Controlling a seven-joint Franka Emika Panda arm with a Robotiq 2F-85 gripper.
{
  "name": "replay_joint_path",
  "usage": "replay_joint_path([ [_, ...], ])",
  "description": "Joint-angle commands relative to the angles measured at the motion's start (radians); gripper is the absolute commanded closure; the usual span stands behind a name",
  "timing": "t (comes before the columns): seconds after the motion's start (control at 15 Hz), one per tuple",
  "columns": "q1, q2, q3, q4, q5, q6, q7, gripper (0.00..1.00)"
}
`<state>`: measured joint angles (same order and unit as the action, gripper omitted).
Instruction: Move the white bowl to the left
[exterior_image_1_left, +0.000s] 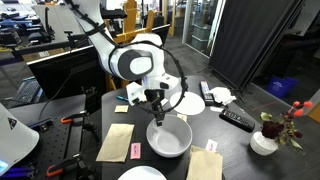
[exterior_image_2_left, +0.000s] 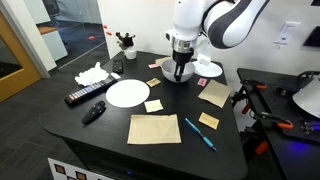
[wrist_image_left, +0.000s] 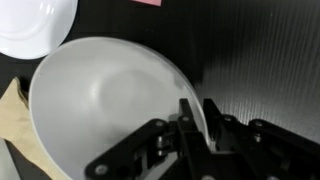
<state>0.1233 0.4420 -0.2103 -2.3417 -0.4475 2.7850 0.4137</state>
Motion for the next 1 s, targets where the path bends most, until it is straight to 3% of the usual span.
replay_joint_path([
  [0.0, 0.022, 0.001, -0.024, 0.003, 0.022, 0.020, -0.028, 1.00],
  [0.4, 0.051, -0.037, -0.039, -0.034, 0.016, 0.000, 0.002, 0.99],
  [0.93, 0.206, -0.158, -0.077, -0.161, -0.087, -0.014, 0.108, 0.99],
])
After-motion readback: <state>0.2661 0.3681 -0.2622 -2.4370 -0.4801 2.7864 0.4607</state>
